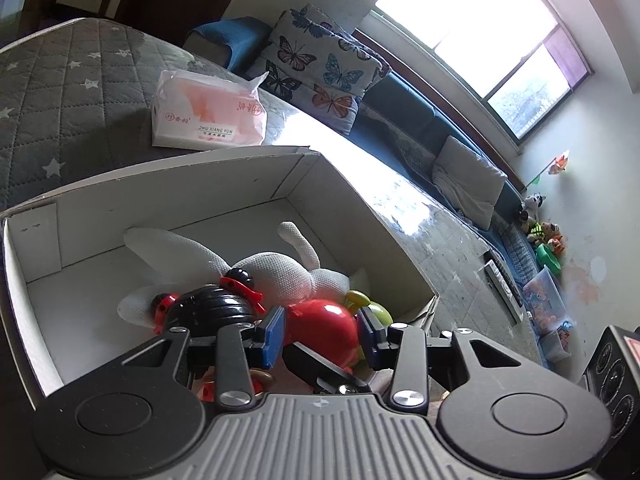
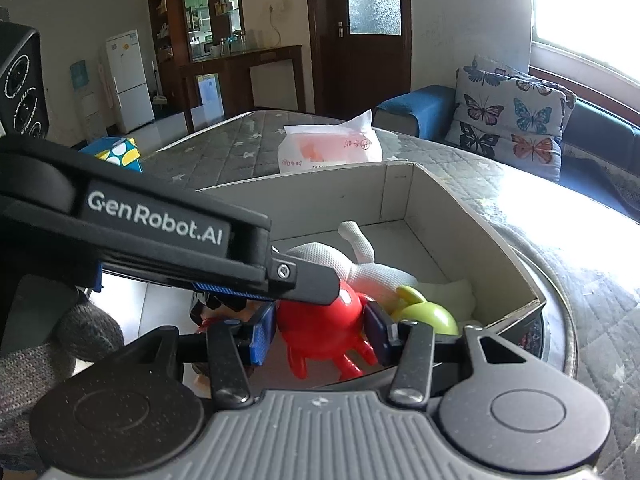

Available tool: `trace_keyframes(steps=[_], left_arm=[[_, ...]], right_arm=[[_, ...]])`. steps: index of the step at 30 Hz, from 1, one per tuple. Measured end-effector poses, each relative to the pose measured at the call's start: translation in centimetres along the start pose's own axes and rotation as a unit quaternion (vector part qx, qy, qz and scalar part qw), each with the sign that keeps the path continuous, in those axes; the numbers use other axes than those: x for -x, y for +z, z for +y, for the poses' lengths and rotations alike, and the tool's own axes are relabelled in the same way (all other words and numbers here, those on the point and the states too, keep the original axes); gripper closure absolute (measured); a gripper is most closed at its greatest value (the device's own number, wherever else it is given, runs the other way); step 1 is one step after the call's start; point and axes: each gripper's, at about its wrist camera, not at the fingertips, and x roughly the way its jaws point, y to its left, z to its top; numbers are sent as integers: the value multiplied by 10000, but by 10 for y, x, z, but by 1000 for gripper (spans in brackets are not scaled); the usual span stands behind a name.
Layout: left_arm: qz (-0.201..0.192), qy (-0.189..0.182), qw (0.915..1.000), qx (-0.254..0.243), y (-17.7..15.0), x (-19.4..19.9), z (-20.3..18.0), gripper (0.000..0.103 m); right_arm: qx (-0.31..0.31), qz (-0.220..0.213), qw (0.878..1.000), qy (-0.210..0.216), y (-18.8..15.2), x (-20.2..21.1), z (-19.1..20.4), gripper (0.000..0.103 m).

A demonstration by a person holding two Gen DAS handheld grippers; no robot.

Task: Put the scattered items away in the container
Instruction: 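Lift the red toy with both grippers and carry it over the box, then open both grippers to release the red toy into the box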

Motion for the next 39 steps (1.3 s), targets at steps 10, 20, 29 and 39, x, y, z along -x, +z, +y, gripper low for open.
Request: trace_keyframes(steps=[10,20,29,39], left_arm=[[-140,52,9999,59,0,10,0,61],[-237,9,9997,15,-10,24,-11,61],[-319,-82,9994,-147,-31,41,-32,61],[-320,-36,9984,-471,-61,50,-59,61]], right_arm=[[23,-35,10000,-8,-1,3,1,54],[-95,-293,9995,19,-7,27,1,47],[-199,-669,9975,-52,-21,66,4,30],[-228,-866,9957,-234,-49,104,3,24]])
